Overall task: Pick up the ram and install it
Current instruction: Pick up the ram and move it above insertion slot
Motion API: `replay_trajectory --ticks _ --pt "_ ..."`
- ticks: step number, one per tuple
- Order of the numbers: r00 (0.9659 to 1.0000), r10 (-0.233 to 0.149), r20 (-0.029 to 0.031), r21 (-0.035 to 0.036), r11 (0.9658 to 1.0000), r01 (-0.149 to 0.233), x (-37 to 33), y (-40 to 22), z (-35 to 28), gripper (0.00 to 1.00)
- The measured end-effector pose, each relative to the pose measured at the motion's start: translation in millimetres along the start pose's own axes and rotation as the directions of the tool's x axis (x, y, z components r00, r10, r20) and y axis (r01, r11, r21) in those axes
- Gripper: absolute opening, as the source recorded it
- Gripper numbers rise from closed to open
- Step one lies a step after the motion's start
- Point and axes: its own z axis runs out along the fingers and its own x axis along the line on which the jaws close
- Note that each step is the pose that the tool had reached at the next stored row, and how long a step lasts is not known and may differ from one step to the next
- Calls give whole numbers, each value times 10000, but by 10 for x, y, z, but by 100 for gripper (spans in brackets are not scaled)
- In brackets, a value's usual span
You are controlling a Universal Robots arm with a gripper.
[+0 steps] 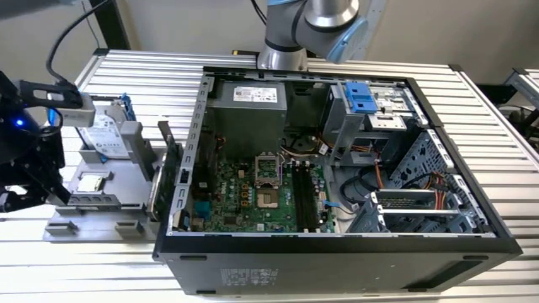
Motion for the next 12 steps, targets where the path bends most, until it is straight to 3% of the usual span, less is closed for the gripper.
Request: replay_trajectory --ticks 12 --pt "10000 1 -1 -5 10000 -1 -9 -9 -545 0"
